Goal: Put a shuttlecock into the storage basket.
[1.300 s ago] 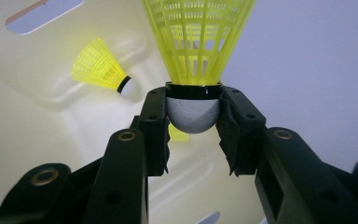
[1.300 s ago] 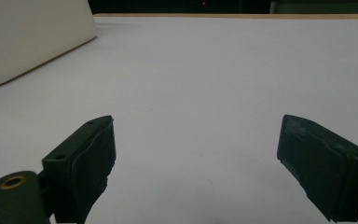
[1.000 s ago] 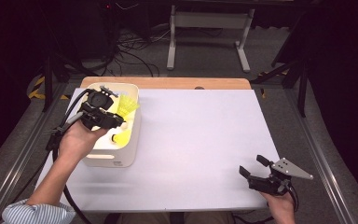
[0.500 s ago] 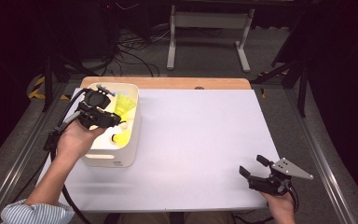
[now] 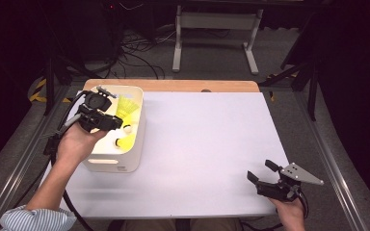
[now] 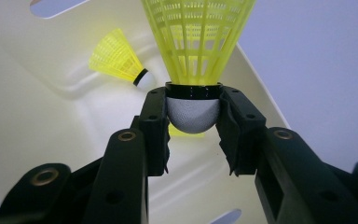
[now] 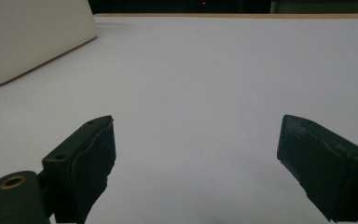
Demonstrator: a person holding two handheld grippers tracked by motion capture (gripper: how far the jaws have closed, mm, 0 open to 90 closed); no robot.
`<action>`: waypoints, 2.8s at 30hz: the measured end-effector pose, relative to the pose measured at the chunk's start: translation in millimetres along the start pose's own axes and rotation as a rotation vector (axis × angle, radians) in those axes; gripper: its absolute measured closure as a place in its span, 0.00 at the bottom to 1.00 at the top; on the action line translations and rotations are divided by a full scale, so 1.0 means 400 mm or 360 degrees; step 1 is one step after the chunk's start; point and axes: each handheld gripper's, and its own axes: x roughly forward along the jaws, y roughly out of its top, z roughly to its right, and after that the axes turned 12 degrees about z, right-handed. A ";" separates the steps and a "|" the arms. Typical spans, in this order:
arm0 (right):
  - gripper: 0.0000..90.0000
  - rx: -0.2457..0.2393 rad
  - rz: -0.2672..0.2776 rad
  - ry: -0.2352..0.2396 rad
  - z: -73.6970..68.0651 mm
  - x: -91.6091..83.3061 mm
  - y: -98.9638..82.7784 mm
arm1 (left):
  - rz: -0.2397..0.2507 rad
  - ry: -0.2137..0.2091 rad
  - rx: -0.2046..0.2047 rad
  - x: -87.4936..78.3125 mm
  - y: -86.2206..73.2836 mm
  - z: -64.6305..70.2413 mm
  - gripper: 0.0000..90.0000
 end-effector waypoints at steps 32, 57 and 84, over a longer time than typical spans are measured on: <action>0.14 0.0004 -0.0001 0.0001 0.001 0.000 0.000 | -0.0049 0.0048 -0.0110 0.048 -0.008 -0.047 0.73; 0.14 0.0002 -0.0003 0.0005 0.000 0.001 -0.001 | -0.0090 0.0081 -0.0184 0.098 -0.012 -0.081 0.73; 0.14 0.0003 -0.0005 0.0007 0.001 0.000 -0.001 | -0.0200 0.0127 -0.0272 0.156 -0.028 -0.124 0.72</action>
